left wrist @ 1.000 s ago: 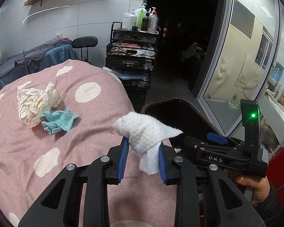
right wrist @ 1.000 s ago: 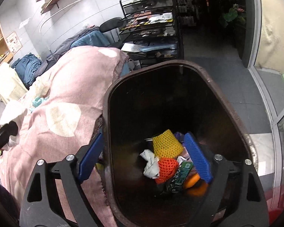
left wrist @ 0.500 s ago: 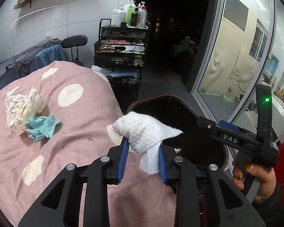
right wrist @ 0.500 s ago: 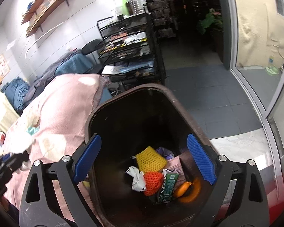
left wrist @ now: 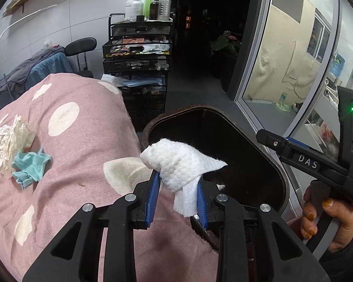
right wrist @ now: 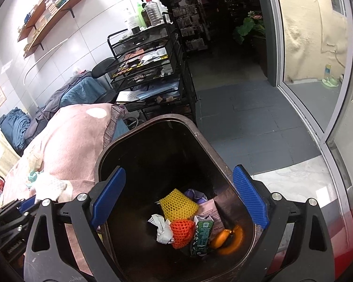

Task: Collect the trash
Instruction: 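Lower the white tissue into the bin and open the left gripper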

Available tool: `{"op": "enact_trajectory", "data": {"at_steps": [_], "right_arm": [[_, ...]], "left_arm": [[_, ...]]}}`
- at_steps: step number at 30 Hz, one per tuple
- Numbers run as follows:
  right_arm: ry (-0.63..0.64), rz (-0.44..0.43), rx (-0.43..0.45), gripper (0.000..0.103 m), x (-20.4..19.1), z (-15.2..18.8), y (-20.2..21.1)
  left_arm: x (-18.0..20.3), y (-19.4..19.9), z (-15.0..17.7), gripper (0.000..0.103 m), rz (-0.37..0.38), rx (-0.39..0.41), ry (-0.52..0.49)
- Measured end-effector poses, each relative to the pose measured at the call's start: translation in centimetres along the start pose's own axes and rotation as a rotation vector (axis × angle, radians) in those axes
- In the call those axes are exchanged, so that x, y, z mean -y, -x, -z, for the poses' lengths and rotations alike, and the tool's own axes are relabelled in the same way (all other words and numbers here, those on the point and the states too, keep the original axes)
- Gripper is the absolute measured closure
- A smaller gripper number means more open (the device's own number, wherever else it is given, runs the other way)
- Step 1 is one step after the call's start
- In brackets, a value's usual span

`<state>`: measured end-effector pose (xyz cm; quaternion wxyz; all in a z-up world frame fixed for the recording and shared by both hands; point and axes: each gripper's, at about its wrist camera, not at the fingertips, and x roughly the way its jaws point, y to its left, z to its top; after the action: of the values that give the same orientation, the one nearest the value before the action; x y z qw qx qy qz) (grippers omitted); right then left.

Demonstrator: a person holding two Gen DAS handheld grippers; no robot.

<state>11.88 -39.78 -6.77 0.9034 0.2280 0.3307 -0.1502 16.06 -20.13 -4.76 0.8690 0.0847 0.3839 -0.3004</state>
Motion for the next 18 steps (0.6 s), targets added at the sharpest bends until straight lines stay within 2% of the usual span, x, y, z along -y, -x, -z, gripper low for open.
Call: {"op": "enact_trajectory", "data": {"at_steps": [11, 13, 16, 18], "right_arm": [[-0.016, 0.017, 0.011, 0.012, 0.6, -0.3, 0.2], [-0.014, 0.017, 0.01, 0.012, 0.6, -0.4, 0.2], [-0.013, 0.017, 0.01, 0.012, 0.6, -0.3, 0.2], [-0.014, 0.018, 0.01, 0.012, 0.5, -0.3, 0.2]], "left_arm": [[0.8, -1.7, -0.7, 0.074, 0.022, -0.047, -0.021], [1.0, -2.0, -0.8, 0.07, 0.023, -0.055, -0.026], [1.1, -2.2, -0.8, 0.052, 0.024, -0.07, -0.034], [1.3, -2.1, -0.7, 0.035, 0.024, -0.063, -0.04]]}}
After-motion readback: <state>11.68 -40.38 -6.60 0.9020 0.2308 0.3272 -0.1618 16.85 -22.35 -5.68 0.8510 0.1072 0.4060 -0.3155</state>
